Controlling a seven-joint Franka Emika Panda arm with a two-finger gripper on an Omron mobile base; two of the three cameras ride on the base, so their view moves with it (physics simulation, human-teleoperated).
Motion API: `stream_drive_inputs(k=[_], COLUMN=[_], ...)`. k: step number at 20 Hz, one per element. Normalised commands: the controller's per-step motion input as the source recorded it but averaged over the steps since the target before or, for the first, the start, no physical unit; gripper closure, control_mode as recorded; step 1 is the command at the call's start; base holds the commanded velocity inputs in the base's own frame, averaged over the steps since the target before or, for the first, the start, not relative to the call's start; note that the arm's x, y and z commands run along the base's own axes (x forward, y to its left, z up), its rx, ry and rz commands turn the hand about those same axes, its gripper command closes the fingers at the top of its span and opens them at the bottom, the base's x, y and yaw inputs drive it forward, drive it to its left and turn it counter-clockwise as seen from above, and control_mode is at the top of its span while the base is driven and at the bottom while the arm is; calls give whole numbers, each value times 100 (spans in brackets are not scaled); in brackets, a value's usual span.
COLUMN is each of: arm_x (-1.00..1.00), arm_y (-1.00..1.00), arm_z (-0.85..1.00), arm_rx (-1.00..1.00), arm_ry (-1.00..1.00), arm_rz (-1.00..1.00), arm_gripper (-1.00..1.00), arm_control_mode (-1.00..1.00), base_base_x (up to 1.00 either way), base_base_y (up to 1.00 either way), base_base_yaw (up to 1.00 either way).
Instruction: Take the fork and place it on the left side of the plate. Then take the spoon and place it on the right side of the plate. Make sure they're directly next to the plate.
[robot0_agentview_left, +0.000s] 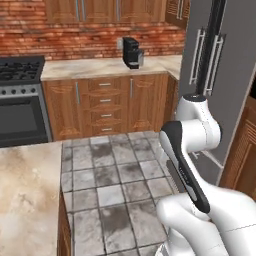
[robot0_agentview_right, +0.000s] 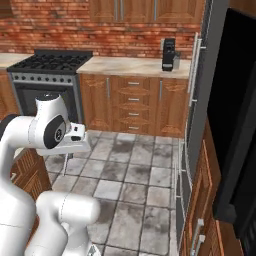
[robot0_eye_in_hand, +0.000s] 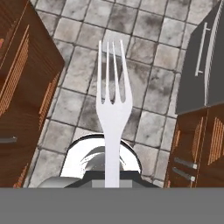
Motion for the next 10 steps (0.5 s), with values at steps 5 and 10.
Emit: stream_drive_inputs(k=[5,10], arm_x=[0,0], arm_y=[0,0], arm_z=[0,0], arm_rx=[0,0], arm_ry=[0,0], arm_rz=[0,0], arm_gripper=[100,100], arm_control_mode=[100,100], base_base_x=[-100,-100], base_base_y=[13,12], base_base_yaw=[1,1])
